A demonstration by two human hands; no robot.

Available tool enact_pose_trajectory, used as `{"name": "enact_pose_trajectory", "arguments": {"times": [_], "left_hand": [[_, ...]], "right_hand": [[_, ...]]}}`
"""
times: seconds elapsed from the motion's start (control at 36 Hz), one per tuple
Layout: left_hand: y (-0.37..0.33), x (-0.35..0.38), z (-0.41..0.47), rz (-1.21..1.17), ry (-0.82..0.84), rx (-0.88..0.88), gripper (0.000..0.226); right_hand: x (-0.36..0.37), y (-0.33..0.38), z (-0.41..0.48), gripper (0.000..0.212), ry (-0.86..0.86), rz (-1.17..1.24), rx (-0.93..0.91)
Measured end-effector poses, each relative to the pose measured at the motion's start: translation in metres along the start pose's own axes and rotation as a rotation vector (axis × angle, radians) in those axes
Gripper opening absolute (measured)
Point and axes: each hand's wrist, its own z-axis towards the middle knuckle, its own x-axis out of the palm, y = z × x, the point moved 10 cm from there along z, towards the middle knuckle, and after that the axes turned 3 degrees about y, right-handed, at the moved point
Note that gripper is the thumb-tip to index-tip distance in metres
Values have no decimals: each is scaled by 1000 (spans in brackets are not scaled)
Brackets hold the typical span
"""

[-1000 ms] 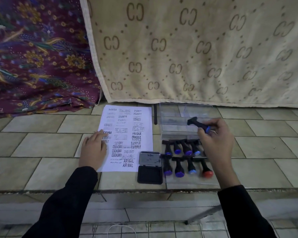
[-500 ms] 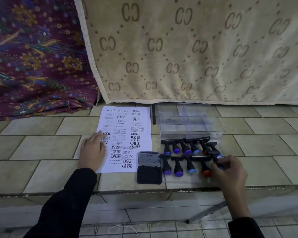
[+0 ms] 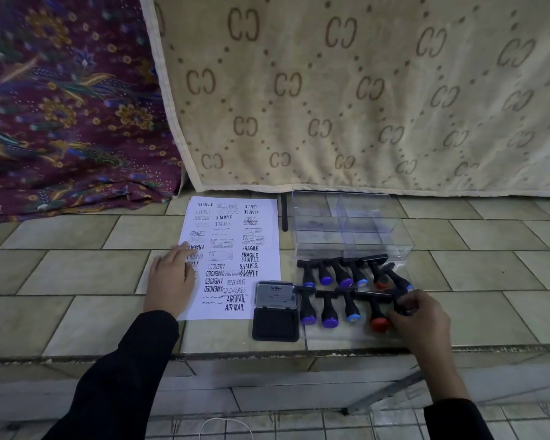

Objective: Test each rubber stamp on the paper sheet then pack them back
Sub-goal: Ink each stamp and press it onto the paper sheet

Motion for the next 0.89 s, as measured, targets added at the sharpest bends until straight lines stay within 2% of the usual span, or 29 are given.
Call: {"name": "enact_pose_trajectory", "arguments": {"times": [0.19, 0.42, 0.47, 0.53, 0.64, 0.69, 0.81, 0.89], "left_hand": [[0, 0, -2, 14, -14, 6, 35], [-5, -5, -5, 268, -24, -50, 35], [-6, -6, -6, 295, -10, -50, 40], [-5, -4, -5, 302, 0, -59, 37], [5, -2, -4, 232, 1, -122, 35], [11, 0, -2, 136, 4, -149, 33], [24, 2, 3, -28, 40, -197, 32], [27, 5, 5, -79, 103, -223, 37]], "right_hand": [[2, 0, 2, 23, 50, -18, 27], [3, 1, 2, 21, 96, -23, 63], [3, 1, 2, 21, 108, -28, 66], [3, 2, 2, 21, 120, -42, 64], [2, 6, 2, 13, 132, -54, 55], [-4, 12, 2, 9, 82, -59, 30], [-21, 36, -3, 8, -88, -46, -79], [-19, 68, -9, 9, -103, 27, -202]]}}
